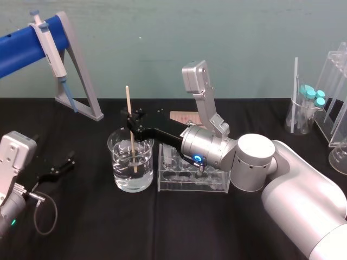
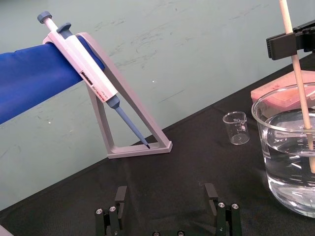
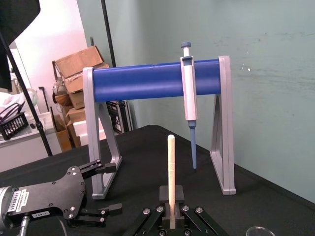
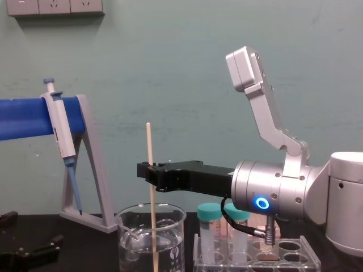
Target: Hold the thermometer with one hand and immerse one end into the beaker, then reinsert it into the test tube rack.
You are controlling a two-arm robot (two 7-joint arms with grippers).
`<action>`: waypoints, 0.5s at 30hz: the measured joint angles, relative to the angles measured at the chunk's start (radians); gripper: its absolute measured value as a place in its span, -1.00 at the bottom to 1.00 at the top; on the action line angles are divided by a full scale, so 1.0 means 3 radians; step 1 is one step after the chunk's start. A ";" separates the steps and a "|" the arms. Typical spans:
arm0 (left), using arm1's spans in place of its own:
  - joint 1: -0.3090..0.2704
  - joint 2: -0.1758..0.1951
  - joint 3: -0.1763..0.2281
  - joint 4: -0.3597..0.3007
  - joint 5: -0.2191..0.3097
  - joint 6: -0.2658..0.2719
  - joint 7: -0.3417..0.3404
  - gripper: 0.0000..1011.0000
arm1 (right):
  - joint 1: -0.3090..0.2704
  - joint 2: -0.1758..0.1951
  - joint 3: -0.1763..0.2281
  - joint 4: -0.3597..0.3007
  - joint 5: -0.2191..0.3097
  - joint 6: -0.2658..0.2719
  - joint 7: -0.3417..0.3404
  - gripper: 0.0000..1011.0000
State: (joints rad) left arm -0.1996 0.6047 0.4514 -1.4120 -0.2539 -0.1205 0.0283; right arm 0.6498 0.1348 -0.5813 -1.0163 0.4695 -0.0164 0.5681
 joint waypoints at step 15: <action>0.0000 0.0000 0.0000 0.0000 0.0000 0.0000 0.0000 0.99 | 0.0000 0.0000 0.0000 0.0000 0.0000 0.0000 0.0000 -0.91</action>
State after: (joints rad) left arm -0.1995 0.6047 0.4513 -1.4120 -0.2539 -0.1205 0.0283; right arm 0.6498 0.1348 -0.5813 -1.0163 0.4694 -0.0164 0.5681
